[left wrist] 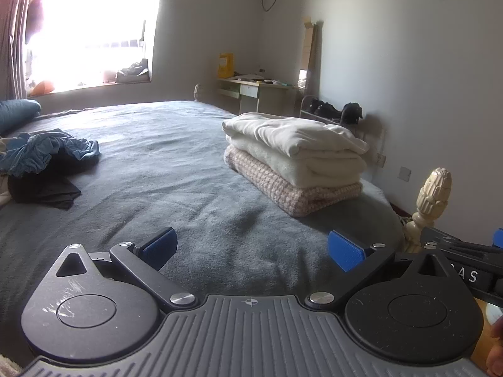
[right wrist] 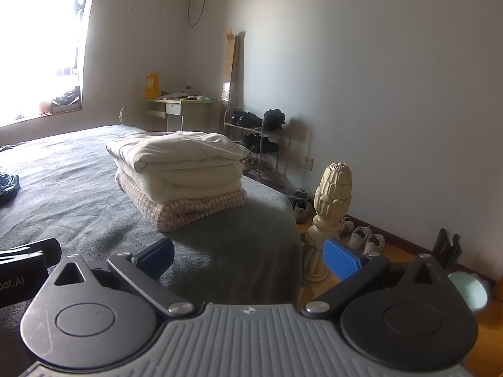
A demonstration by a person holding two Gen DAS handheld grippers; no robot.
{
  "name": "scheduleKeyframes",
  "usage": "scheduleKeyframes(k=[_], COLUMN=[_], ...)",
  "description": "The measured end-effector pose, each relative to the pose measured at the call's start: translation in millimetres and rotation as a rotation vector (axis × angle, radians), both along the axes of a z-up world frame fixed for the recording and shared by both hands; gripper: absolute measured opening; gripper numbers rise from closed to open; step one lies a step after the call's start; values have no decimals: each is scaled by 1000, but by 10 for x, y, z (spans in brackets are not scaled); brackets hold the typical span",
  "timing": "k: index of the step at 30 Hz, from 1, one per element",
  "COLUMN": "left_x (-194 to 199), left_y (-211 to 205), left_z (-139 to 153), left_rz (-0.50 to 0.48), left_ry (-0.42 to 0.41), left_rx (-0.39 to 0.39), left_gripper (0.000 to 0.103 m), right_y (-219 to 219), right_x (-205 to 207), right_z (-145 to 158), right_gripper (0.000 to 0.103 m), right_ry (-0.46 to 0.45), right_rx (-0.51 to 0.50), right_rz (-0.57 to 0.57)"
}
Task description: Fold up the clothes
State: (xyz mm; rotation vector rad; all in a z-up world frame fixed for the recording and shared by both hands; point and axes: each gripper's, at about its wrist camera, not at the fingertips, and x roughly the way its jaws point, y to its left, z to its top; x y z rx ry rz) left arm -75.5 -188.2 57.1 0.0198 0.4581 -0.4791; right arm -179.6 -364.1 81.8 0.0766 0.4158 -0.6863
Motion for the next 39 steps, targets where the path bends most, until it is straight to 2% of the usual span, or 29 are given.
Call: scheduleKeyframes(k=[39], left_x=[12], left_y=[16], left_z=[2], left_rz=[9], left_ry=[-5], left_rx=[-2], left_gripper=[103], right_y=[90], right_x=[21], right_z=[4], right_gripper=[103], right_ry=[9], right_rx=[-23], right_rz=[15])
